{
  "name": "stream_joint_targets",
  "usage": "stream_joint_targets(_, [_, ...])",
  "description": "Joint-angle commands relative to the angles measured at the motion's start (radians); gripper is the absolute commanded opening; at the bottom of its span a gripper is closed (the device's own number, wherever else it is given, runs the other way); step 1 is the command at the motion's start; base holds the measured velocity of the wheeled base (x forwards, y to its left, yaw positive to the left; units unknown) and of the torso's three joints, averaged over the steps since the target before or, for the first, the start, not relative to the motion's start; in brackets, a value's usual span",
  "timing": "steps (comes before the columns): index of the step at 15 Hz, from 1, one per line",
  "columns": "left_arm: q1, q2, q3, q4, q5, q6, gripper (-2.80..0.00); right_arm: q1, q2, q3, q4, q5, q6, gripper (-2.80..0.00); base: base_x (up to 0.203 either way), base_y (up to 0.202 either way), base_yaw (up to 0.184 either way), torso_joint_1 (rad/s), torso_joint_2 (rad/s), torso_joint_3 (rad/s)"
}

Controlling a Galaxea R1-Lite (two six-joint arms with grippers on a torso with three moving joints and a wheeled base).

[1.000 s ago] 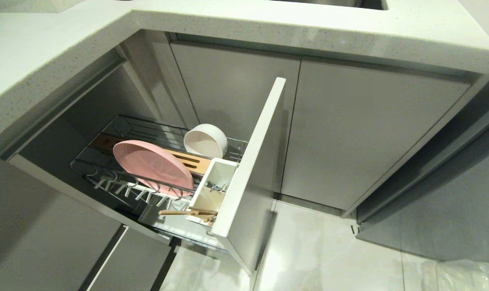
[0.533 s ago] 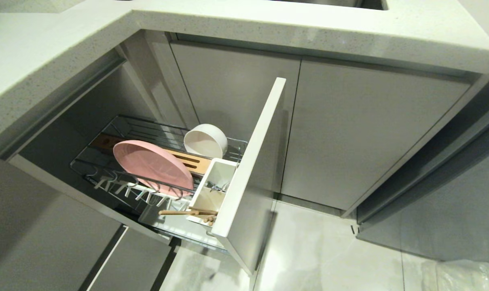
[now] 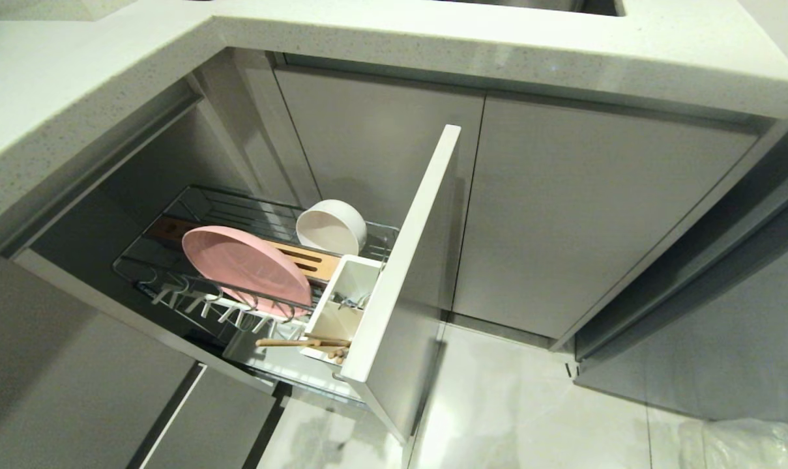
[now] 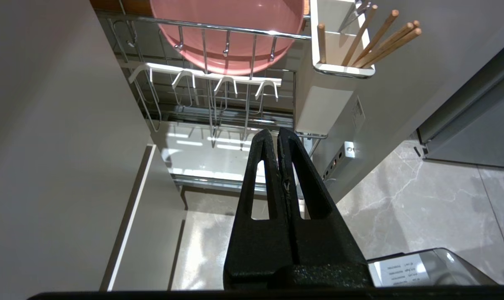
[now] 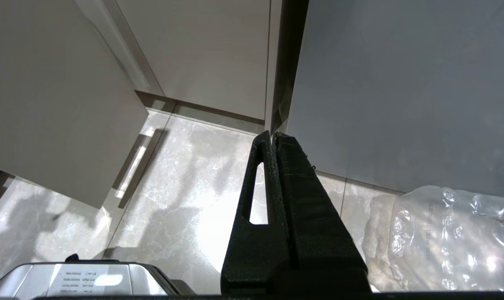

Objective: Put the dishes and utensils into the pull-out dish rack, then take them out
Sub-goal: Take the plate out of the cupboard

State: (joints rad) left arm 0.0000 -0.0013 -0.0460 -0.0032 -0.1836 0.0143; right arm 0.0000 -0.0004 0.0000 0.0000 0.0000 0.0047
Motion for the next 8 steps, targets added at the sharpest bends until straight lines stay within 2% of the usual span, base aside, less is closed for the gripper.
stream_joint_targets(1, [0.0,-0.002,0.005,0.0,0.0,-0.004,-2.8,0.0,0.0,0.0,0.0,0.0,0.0,-2.8,0.0,0.0,0.0,0.0,0.0,0.0])
stream_joint_targets(4, [0.0,-0.002,0.005,0.003,0.006,-0.053,-2.8,0.0,0.0,0.0,0.0,0.0,0.0,-2.8,0.0,0.0,0.0,0.0,0.0,0.0])
stream_joint_targets(5, [0.0,-0.002,0.006,0.003,0.03,-0.056,-2.8,0.0,0.0,0.0,0.0,0.0,0.0,-2.8,0.0,0.0,0.0,0.0,0.0,0.0])
stream_joint_targets(7, [0.0,-0.002,0.016,0.0,0.087,-0.033,-2.8,0.0,0.0,0.0,0.0,0.0,0.0,-2.8,0.0,0.0,0.0,0.0,0.0,0.0])
stream_joint_targets(8, [0.0,-0.002,0.022,0.0,0.109,0.008,-2.8,0.0,0.0,0.0,0.0,0.0,0.0,-2.8,0.0,0.0,0.0,0.0,0.0,0.0])
